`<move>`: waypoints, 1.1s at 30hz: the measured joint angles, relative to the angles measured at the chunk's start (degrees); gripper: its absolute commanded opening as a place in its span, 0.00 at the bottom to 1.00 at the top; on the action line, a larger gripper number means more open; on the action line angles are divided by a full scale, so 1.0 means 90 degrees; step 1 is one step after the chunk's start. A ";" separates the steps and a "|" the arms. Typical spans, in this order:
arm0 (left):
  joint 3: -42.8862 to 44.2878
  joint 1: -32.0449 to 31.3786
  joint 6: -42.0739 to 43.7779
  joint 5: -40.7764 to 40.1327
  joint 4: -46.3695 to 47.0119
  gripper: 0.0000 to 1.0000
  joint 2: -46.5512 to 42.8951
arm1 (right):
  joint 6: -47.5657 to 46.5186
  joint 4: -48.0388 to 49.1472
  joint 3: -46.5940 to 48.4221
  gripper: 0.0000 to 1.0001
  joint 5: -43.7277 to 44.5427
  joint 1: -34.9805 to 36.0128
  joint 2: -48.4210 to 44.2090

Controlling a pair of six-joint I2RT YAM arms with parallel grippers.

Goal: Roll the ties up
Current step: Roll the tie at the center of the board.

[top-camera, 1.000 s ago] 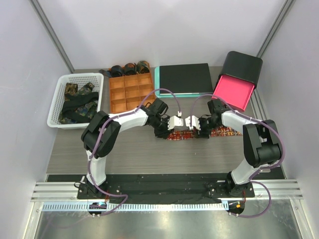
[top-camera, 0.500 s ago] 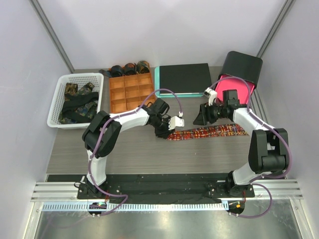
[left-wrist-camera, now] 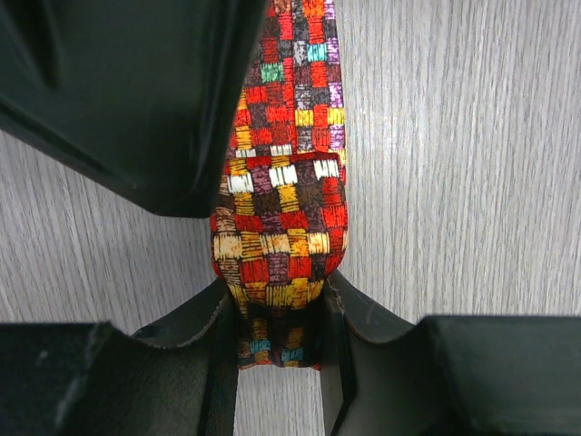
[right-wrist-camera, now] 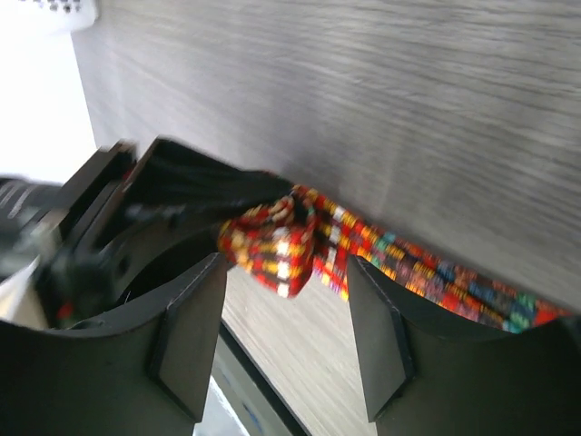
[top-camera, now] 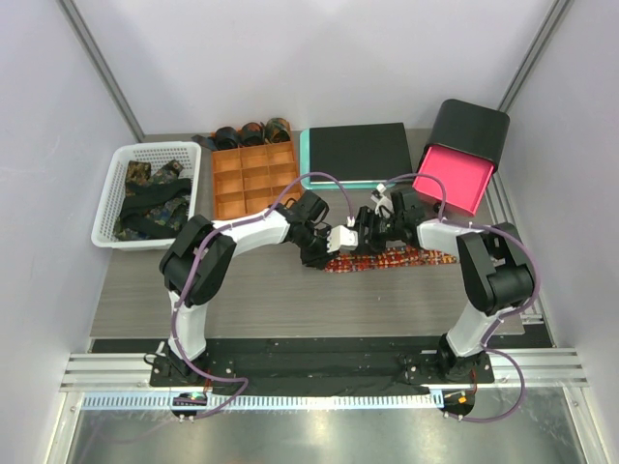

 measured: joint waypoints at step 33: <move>0.0061 0.0002 -0.0277 0.0000 0.0019 0.51 0.0034 | -0.0075 -0.0216 0.0483 0.01 0.0396 0.0522 0.0673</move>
